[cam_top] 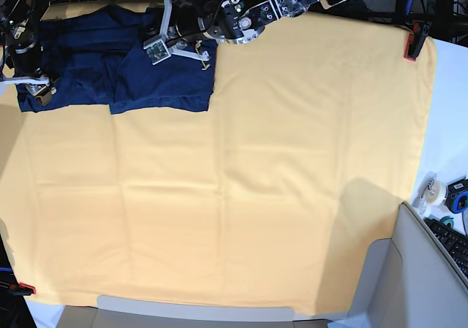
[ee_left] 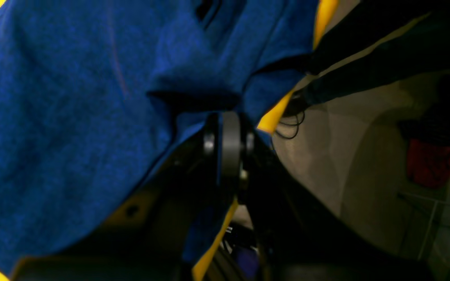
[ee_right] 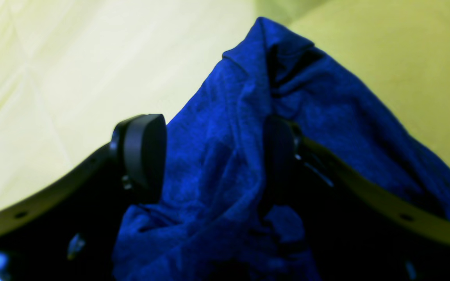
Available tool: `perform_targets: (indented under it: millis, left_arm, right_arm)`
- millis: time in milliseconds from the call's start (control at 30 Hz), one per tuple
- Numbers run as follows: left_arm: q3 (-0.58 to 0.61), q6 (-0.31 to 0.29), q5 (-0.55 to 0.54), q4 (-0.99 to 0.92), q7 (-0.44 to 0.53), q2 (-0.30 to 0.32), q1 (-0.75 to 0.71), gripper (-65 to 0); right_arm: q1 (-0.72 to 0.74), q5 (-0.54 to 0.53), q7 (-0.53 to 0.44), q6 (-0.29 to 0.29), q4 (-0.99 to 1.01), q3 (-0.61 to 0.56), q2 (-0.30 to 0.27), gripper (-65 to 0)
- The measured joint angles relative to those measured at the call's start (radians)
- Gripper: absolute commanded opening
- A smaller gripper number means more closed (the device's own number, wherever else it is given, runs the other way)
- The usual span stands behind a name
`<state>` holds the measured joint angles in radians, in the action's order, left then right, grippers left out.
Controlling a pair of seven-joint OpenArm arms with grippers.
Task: Fold the T-shirt properly
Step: 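Drag the folded bundle with the left gripper toward the right gripper, then hold the bundle with the left gripper while the right gripper releases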
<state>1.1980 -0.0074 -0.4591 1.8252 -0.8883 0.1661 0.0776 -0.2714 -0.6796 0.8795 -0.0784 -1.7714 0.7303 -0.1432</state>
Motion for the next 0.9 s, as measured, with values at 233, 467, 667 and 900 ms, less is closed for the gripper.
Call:
perform_targets:
  millis: [233,467,667,900]
  left_arm:
    - [0.054,-0.006,-0.006,0.017,-0.005,-0.005,0.08,-64.7]
    - [-0.088,0.005,0.004,0.055,-0.008,0.039,0.08,-64.7]
    - [-0.049,0.004,0.133,-0.037,-0.012,-0.004,0.06,-64.6]
    - [0.013,-0.006,0.169,-0.053,-0.012,-0.028,0.031,-64.6]
  right_arm:
    - [0.001,0.0,0.0,0.0,0.0,0.0,-0.001,-26.7]
    - [0.0,0.0,0.0,0.0,0.0,0.0,-0.002,-26.7]
    - [0.0,0.0,0.0,0.0,0.0,0.0,-0.002,-26.7]
    - [0.001,0.0,0.0,0.0,0.0,0.0,-0.002,-26.7]
